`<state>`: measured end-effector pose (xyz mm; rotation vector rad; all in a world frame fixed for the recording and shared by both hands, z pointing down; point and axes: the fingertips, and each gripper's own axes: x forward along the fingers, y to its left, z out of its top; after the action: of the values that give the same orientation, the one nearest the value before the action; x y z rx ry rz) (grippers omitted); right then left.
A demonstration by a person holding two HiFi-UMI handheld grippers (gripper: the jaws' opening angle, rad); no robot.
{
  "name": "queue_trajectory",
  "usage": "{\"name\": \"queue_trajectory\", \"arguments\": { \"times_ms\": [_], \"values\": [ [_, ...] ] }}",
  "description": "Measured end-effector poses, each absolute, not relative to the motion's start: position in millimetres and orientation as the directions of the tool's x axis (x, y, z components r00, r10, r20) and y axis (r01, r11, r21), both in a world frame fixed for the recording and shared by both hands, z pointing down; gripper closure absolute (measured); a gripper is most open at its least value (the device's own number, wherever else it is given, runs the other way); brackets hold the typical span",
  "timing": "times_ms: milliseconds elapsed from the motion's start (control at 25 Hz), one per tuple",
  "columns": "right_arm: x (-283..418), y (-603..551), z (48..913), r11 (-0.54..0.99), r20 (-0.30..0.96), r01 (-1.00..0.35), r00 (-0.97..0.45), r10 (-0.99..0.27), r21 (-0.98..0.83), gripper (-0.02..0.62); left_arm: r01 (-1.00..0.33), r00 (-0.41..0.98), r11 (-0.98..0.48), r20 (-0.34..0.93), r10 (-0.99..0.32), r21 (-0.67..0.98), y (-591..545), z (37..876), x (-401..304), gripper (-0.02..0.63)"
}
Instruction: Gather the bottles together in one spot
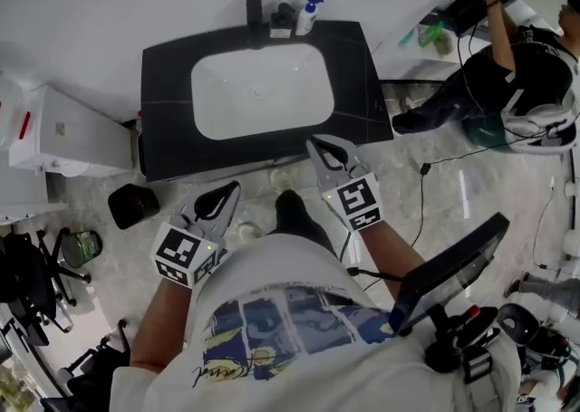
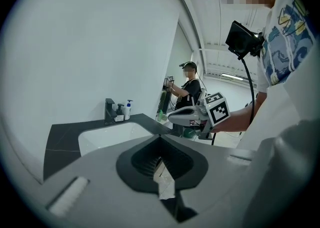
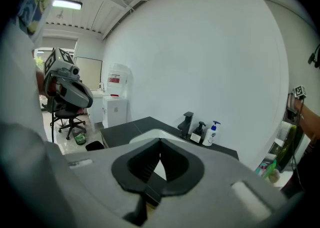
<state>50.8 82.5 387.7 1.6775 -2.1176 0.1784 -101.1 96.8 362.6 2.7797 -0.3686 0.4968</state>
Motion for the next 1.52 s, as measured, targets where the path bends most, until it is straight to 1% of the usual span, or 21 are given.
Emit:
{"name": "queue_trajectory", "arguments": {
  "times_ms": [560,1520],
  "values": [
    [32.7,122.8,367.8,0.298,0.383,-0.939,-0.215,-0.898,0.173,0.594,-0.293,0.903,-0.924,0.390,-0.182,0.247,133.1,367.9,-103.5,0.604],
    [6.5,124.2,357.1,0.346,0.369,-0.924,-0.268,-0.890,0.162,0.594,-0.313,0.899,-0.915,0.391,-0.198,0.256,138.5,370.9,-117.2,0.604]
  ]
}}
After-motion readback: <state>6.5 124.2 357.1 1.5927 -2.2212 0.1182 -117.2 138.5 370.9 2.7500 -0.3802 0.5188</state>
